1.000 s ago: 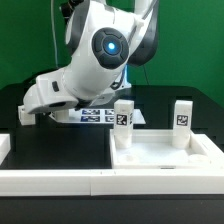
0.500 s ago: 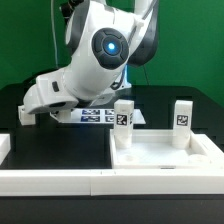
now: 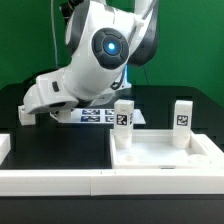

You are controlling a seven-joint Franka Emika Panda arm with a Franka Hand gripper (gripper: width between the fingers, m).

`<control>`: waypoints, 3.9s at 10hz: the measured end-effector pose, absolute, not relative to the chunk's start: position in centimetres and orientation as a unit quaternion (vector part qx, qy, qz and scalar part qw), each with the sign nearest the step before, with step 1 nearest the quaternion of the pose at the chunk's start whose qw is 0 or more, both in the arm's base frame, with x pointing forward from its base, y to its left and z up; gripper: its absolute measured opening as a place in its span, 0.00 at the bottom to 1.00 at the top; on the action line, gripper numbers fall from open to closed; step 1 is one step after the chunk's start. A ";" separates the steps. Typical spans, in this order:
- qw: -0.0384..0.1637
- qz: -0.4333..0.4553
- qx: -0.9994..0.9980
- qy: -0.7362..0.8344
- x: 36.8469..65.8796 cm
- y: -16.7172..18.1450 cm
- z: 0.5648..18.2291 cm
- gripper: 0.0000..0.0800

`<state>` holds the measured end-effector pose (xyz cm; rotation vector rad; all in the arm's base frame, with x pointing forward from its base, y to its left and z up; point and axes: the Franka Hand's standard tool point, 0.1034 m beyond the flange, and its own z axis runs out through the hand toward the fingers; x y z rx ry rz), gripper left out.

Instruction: Assemble square table

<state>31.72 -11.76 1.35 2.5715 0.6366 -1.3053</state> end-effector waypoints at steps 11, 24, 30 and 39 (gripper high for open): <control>0.060 -0.283 0.921 0.261 41.5 -5.9 14.6 0.36; 0.011 0.114 0.970 0.216 54.7 2.5 20.9 0.36; 0.004 0.199 0.959 0.200 54.2 5.8 18.4 0.36; -0.016 0.189 0.960 0.204 57.8 7.0 16.1 0.36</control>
Offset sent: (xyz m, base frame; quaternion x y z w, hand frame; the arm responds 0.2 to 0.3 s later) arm 0.0368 0.0233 0.0942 -0.0216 -0.0564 0.0140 0.9981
